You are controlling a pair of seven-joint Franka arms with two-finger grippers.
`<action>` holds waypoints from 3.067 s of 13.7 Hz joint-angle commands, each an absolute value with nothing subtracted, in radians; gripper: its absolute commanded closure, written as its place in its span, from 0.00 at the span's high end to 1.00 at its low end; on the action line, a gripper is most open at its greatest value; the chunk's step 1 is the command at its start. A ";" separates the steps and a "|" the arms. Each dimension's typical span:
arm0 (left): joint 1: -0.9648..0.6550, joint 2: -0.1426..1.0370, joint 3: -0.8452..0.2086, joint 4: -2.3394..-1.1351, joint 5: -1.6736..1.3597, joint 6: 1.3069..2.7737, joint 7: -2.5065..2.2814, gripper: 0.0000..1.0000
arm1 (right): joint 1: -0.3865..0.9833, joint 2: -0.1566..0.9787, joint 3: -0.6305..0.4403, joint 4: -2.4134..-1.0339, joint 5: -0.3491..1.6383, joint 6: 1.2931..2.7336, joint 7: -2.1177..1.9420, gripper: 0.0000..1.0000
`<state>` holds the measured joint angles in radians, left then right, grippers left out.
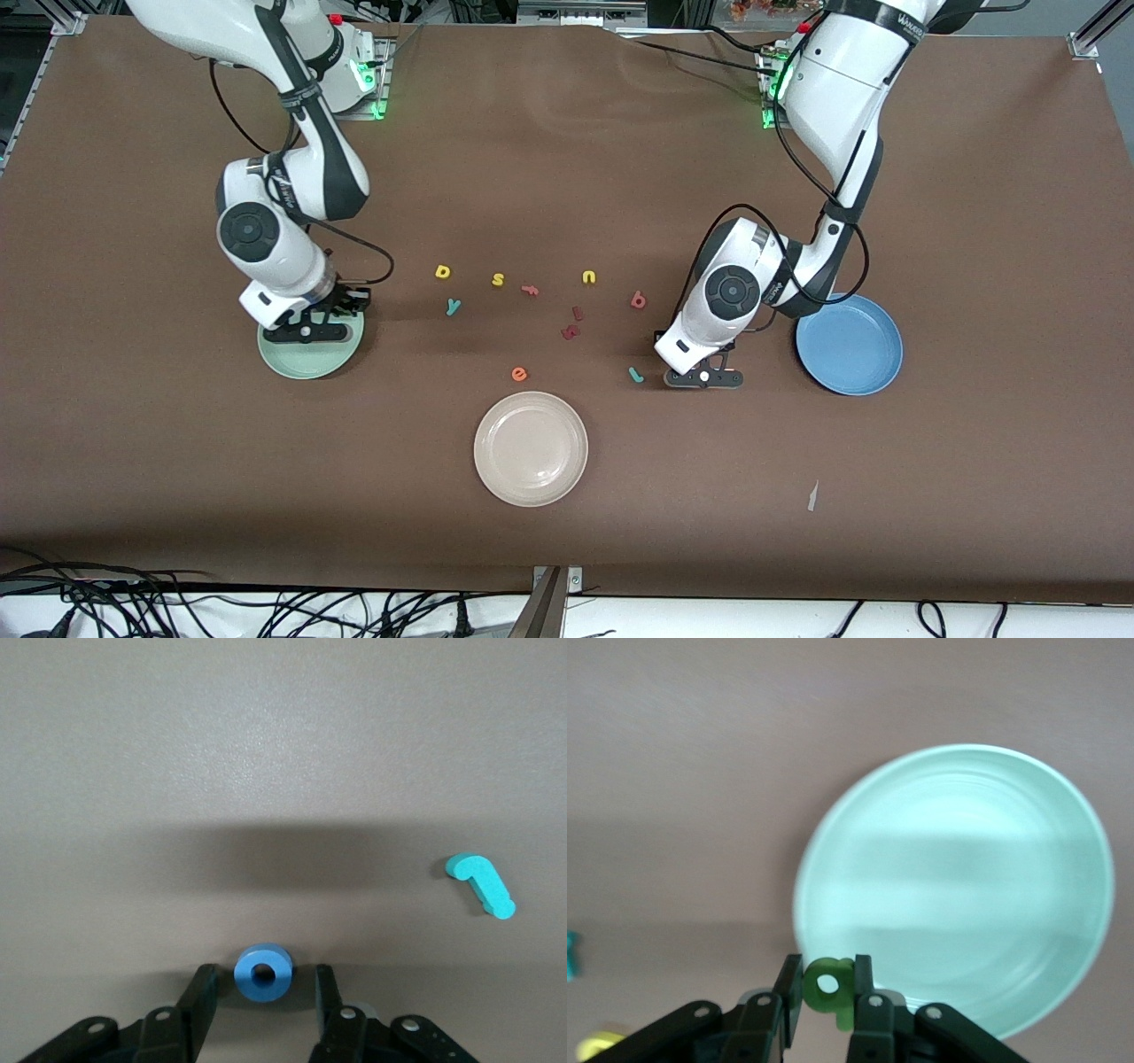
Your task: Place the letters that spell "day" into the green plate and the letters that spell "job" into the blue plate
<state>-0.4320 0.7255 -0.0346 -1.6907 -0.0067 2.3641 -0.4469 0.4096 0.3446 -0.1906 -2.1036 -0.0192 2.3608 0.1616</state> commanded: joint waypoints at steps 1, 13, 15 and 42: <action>-0.446 0.746 -0.020 -1.660 0.018 2.353 -0.468 0.47 | 0.416 0.336 -0.241 -2.201 -0.031 2.432 0.100 0.09; -0.352 0.657 -0.008 -1.626 0.052 2.120 -0.323 0.17 | 0.416 0.293 -0.060 -2.243 -0.012 2.433 0.554 1.00; -0.309 0.594 -0.009 -1.682 0.052 2.089 -0.231 0.17 | 0.416 0.294 -0.002 -2.241 -0.011 2.441 0.691 1.00; -0.305 0.471 -0.153 -1.898 0.095 2.293 -0.398 1.00 | 0.472 0.282 -0.011 -2.208 -0.017 2.390 0.648 0.12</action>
<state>-0.2356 0.4225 -0.1629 -1.9384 0.1150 2.2712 -0.3331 0.4716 0.3381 0.0250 -2.2159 -0.0160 2.4752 0.7471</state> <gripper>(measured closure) 0.000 0.722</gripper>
